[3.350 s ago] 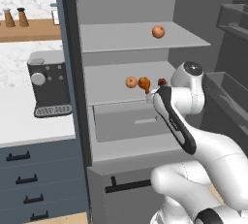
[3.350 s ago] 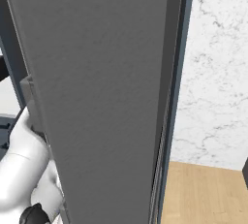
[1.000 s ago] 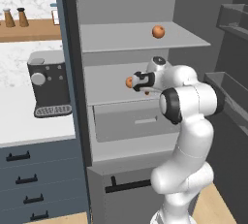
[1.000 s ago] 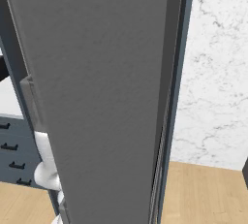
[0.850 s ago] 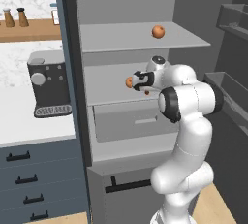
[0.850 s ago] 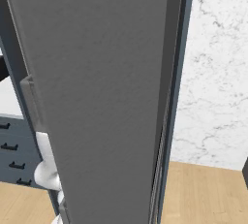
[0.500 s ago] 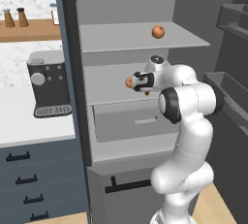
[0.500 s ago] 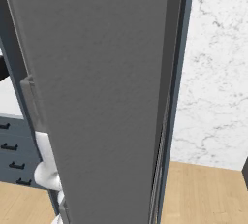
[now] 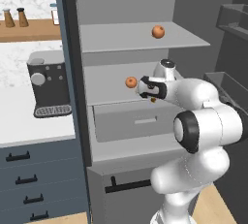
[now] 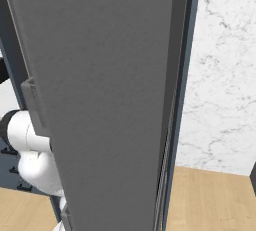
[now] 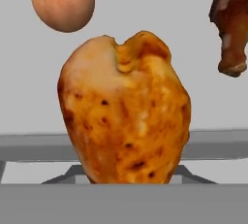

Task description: Place one onion and one chicken drumstick in each tupperware on the nearby counter, to pack two identical lunches.

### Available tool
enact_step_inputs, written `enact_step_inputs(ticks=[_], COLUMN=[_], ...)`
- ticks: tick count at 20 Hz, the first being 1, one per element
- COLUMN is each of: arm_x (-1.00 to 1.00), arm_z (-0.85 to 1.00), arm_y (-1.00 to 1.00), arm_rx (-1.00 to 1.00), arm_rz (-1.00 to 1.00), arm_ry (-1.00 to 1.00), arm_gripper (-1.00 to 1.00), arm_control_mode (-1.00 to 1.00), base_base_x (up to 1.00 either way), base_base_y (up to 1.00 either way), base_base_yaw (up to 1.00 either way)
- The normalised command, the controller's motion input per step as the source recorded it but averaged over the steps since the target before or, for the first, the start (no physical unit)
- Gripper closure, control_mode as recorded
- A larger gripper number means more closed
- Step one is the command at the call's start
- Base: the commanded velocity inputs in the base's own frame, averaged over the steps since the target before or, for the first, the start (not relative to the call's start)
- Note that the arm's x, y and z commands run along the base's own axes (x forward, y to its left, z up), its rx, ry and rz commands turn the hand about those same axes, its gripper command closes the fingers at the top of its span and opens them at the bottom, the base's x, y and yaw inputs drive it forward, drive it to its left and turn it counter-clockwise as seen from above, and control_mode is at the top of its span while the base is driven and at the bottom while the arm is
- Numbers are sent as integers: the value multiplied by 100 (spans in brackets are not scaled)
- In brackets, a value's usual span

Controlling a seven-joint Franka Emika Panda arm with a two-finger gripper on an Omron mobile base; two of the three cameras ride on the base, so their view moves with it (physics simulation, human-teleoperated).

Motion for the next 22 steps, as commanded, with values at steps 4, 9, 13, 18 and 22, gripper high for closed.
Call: enact_step_inputs(ticks=[4, 9, 13, 18, 22], arm_x=[-100, -100, -100, -40, 0], arm_z=[68, 33, 11, 0, 0], arm_y=[0, 0, 2, 12, 0], arm_rx=[2, 0, 0, -1, 0], arm_rz=[1, 4, 6, 5, 0], arm_ry=[5, 8, 1, 0, 0], arm_gripper=[100, 100, 100, 100, 100], arm_control_mode=[-100, -100, -100, 100, 100], base_base_x=[0, 0, 0, -60, -93], base_base_y=[0, 0, 0, 52, 100], base_base_yaw=[0, 0, 0, 10, 18])
